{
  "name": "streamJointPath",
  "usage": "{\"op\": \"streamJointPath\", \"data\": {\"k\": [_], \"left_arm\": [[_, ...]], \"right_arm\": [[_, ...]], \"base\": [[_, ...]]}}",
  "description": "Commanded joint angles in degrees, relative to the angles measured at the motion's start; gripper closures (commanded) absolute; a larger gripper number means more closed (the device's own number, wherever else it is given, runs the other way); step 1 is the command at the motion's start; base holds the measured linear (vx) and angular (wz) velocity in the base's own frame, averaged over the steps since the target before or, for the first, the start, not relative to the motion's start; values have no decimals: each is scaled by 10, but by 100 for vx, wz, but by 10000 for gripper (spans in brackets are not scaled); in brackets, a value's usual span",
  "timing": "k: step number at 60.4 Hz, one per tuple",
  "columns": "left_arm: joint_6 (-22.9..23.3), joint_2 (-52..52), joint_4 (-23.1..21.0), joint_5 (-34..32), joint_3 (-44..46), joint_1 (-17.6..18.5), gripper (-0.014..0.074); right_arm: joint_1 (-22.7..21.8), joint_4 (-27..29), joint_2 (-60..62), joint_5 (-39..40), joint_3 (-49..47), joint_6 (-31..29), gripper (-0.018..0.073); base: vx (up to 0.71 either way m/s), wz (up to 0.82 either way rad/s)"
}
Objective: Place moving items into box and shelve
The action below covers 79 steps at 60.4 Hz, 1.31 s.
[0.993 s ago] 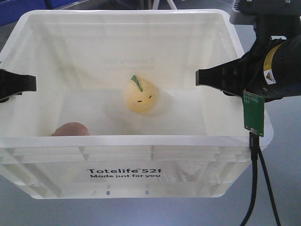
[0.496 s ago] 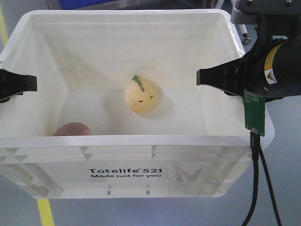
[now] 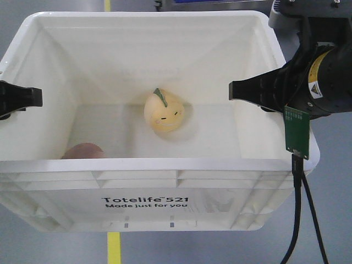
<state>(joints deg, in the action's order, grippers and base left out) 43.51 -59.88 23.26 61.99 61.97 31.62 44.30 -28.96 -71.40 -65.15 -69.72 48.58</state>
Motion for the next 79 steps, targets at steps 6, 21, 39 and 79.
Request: {"op": "streamJointPath", "data": {"k": [6, 21, 39, 79], "left_arm": [[5, 15, 56, -39, 24, 3, 454], [5, 15, 56, -39, 24, 3, 454], [5, 15, 56, -39, 24, 3, 454], [5, 15, 56, -39, 24, 3, 454]], "right_arm": [[-1, -69, 24, 39, -23, -4, 510], [-1, -69, 24, 39, -23, -4, 510], [-1, -69, 24, 38, -23, -4, 510], [-1, -69, 24, 38, -23, -4, 510]], "base": [[-8, 63], [-2, 53], [11, 28], [28, 8]]}}
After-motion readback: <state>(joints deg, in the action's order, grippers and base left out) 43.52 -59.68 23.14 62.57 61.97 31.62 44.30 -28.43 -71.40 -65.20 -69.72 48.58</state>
